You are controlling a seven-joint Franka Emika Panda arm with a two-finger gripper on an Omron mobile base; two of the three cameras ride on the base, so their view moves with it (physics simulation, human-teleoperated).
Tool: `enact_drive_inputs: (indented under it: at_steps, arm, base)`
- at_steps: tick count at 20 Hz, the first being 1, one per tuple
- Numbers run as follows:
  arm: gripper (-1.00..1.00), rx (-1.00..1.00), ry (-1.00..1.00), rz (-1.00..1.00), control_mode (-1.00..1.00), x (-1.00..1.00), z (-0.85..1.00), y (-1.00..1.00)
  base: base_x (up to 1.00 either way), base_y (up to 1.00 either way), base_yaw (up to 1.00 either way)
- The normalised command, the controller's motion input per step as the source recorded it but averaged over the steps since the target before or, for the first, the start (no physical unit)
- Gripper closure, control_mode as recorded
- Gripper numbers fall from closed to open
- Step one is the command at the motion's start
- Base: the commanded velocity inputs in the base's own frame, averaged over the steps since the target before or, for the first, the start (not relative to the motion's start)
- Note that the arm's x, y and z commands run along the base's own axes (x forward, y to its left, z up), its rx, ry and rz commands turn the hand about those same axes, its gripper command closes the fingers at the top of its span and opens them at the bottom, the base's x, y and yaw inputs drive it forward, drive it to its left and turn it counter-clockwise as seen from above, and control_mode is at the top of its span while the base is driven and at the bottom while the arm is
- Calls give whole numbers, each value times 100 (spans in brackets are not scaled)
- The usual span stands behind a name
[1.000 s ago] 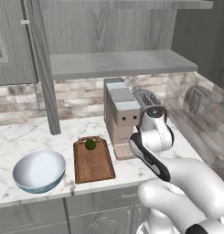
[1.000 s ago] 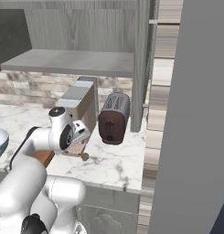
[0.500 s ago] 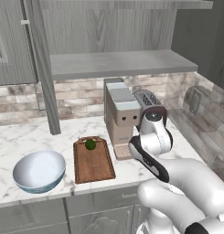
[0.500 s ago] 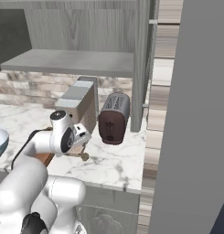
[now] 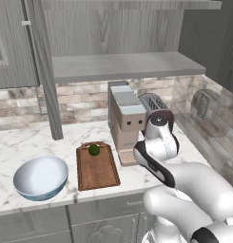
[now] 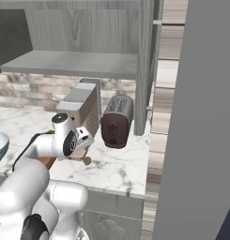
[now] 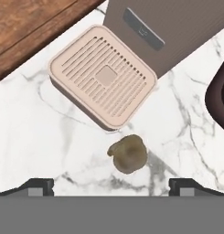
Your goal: Open the cabinet. Place the bowl and condiment on the counter. Then place the lime and garlic on the cutting board.
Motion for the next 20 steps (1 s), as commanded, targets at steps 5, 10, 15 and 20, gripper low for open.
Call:
enact_drive_inputs:
  at_steps: [5,10,15,20]
  arm:
    - [-100,0,0,-3,-100,3,-8,0]
    - [-100,0,0,-3,-100,0,-13,0]
    - [-100,0,0,-3,-100,0,-15,-5]
    - [-100,0,0,-3,-100,0,-13,-10]
  base:
    - [0,0,0]
    - [0,0,0]
    - [0,0,0]
    - [0,0,0]
